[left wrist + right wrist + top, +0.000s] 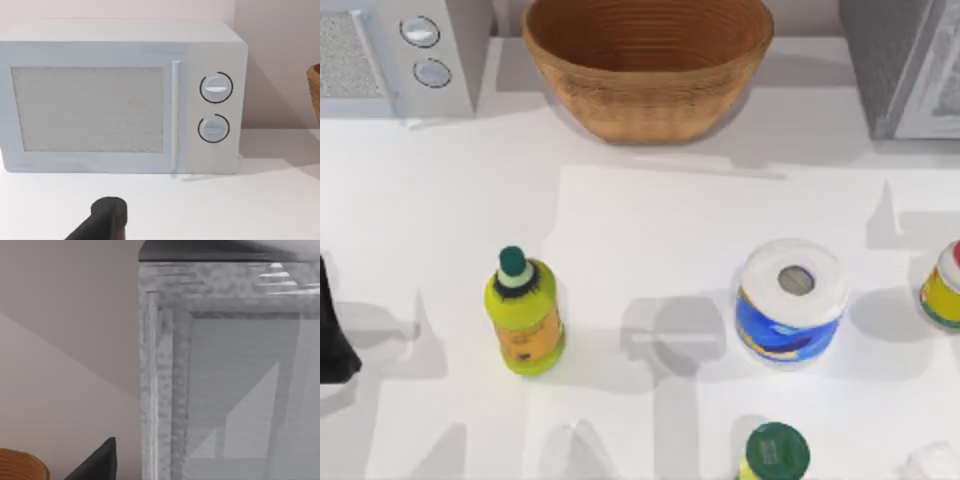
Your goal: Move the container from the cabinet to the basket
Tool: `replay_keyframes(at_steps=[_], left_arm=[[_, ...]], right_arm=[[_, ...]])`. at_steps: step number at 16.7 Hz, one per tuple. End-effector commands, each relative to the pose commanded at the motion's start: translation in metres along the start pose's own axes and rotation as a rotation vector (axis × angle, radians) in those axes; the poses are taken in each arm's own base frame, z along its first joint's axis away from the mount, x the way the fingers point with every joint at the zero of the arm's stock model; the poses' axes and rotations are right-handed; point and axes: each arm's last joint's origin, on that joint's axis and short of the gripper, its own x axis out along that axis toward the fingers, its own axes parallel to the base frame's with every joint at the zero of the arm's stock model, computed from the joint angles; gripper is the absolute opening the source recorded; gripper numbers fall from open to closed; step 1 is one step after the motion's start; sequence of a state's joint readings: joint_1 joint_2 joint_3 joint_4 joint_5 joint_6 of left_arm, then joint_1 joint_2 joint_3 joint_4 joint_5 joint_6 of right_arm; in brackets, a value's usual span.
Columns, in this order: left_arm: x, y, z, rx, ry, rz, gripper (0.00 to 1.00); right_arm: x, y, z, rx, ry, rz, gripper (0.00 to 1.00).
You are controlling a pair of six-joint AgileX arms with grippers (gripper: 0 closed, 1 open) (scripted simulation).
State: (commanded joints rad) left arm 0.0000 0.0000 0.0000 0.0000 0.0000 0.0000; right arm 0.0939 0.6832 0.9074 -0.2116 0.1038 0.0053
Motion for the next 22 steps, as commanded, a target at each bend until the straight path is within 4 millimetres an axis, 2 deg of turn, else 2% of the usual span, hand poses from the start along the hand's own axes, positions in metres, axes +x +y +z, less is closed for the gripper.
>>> replay_keyframes(at_steps=[5, 9, 14, 22], left_arm=[[0.000, 0.000, 0.000, 0.000, 0.000, 0.000, 1.00], [0.000, 0.000, 0.000, 0.000, 0.000, 0.000, 1.00], [0.000, 0.000, 0.000, 0.000, 0.000, 0.000, 1.00], [0.000, 0.000, 0.000, 0.000, 0.000, 0.000, 1.00]], right_arm=[[0.046, 0.013, 0.072, 0.002, 0.002, 0.002, 1.00], [0.082, 0.024, 0.108, 0.004, 0.003, 0.003, 1.00], [0.109, 0.034, 0.126, 0.004, 0.012, 0.005, 1.00], [0.116, 0.036, 0.129, 0.004, 0.008, 0.002, 1.00]])
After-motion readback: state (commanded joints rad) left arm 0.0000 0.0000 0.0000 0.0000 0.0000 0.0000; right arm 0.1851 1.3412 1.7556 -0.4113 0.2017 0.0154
